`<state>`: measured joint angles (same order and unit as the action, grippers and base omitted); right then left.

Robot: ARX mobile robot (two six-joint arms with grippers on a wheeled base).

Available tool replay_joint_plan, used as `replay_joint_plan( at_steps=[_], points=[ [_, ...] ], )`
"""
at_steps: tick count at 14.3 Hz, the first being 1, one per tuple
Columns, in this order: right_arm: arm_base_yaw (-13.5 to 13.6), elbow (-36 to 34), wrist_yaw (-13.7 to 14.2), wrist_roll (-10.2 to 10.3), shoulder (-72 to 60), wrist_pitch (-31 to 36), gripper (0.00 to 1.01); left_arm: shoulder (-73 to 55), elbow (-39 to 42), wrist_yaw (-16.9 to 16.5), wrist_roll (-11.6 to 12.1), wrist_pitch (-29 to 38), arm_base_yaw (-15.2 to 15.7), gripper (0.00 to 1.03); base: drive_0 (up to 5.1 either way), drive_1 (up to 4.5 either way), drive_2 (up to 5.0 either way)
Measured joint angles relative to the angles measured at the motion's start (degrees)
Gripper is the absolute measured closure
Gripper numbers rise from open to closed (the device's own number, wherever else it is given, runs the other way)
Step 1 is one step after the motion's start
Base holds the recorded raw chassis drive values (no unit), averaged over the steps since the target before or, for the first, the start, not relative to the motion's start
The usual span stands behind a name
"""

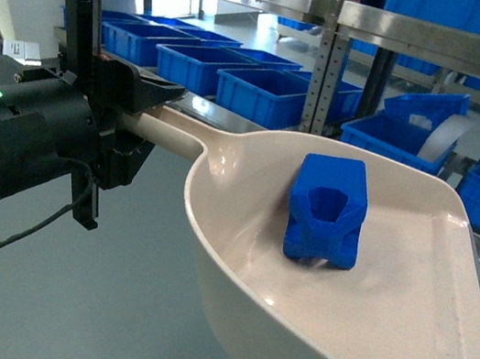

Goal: Place part in tray to right shelf

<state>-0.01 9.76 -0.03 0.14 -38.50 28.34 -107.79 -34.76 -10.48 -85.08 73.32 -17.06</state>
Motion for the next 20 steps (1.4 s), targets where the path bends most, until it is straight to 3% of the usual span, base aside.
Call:
replay_joint_plan(
  at_steps=[20],
  points=[
    [0.0, 0.0, 0.02, 0.0, -0.02, 0.0, 0.03, 0.0, 0.02, 0.02, 0.0, 0.0, -0.04, 0.91, -1.6, -1.61, -1.6]
  ],
)
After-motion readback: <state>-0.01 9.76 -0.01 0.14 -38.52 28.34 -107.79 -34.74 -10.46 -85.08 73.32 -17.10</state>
